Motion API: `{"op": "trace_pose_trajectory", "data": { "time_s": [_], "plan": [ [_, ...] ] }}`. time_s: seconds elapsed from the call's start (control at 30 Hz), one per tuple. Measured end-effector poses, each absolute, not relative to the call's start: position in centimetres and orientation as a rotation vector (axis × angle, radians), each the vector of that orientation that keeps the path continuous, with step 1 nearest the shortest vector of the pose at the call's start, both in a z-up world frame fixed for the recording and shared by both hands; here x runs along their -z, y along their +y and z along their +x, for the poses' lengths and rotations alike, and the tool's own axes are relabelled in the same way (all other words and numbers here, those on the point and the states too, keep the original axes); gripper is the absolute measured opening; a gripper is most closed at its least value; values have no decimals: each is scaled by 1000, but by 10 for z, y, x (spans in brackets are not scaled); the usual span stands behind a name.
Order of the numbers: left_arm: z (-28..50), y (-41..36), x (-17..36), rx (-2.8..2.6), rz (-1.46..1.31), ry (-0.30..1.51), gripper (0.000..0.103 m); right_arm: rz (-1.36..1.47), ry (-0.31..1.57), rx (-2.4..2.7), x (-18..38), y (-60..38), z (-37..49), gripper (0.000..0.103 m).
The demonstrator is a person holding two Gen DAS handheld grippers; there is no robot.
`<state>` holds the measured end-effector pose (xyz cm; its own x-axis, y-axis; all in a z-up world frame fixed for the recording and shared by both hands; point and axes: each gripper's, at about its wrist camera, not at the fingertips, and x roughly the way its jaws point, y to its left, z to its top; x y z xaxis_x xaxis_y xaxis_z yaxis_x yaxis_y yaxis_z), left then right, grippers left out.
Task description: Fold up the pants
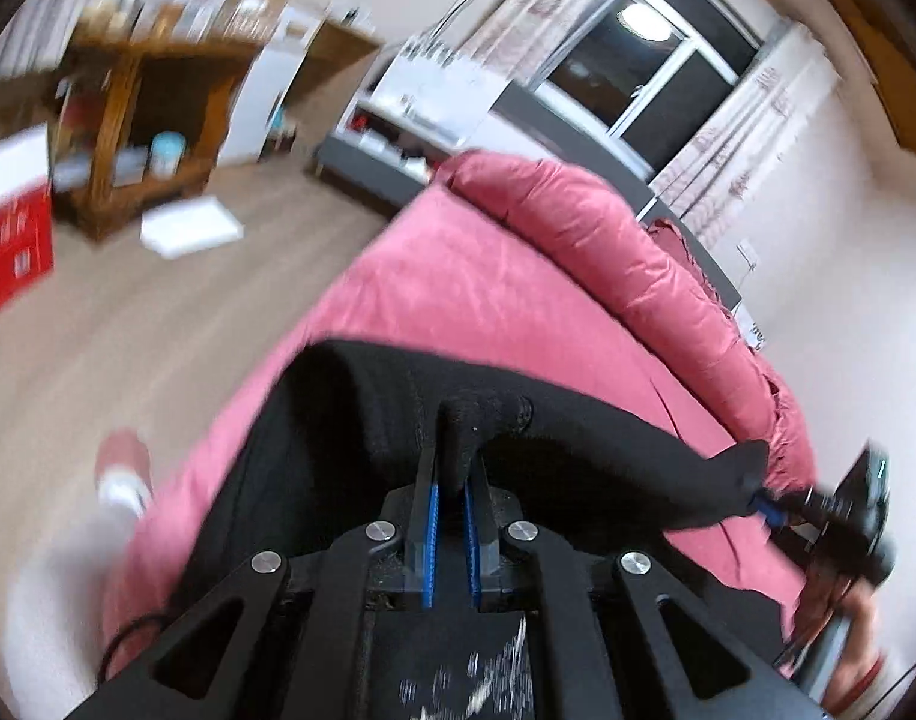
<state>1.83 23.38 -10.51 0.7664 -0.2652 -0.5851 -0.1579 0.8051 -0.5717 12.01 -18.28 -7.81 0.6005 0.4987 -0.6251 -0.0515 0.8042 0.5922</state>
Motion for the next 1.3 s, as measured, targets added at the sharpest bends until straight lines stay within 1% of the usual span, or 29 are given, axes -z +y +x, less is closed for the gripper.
{"op": "trace_pose_trajectory", "data": {
  "time_s": [0.13,0.17,0.23,0.27,0.33,0.37,0.53,0.63,0.67,0.73,0.77,0.8,0.87,0.9,1.0,1.07,1.1,1.2,1.27,1.3],
  "plan": [
    [3,237,127,104,-727,789,8,676,976,-283,135,-193,84,10],
    [1,237,129,109,-740,799,11,696,991,-277,145,-193,84,10],
    [-4,240,134,95,-775,809,31,732,1028,-255,167,-197,82,10],
    [-7,242,135,87,-793,808,33,734,1034,-247,173,-198,81,10],
    [-14,249,138,99,-869,816,42,752,1031,-254,181,-204,77,10],
    [-17,251,139,107,-899,822,44,759,1023,-261,182,-205,76,9],
    [-32,248,141,162,-960,848,61,756,1000,-283,182,-210,73,10],
    [-28,239,141,192,-955,873,64,776,990,-300,186,-215,67,10],
    [-25,236,140,199,-944,879,64,775,990,-300,186,-217,66,10],
    [-21,230,143,198,-936,896,65,777,983,-305,183,-222,64,14],
    [-18,227,146,186,-942,907,65,774,968,-306,180,-225,62,23],
    [-14,225,148,172,-943,914,65,769,956,-301,176,-225,62,35],
    [-9,220,150,123,-926,924,65,753,914,-285,168,-235,58,48],
    [-6,215,150,106,-907,931,65,743,904,-270,164,-236,59,50],
    [2,203,148,65,-855,947,64,733,886,-226,156,-251,66,50],
    [4,199,147,46,-841,948,57,738,873,-190,152,-264,72,50],
    [3,200,148,48,-844,944,51,745,863,-170,150,-272,76,50],
    [7,199,150,56,-847,961,48,759,845,-114,144,-293,88,50],
    [7,201,150,61,-850,963,40,776,837,-88,143,-303,97,50],
    [7,202,151,67,-848,970,33,789,836,-73,144,-309,102,50]
  ]
}}
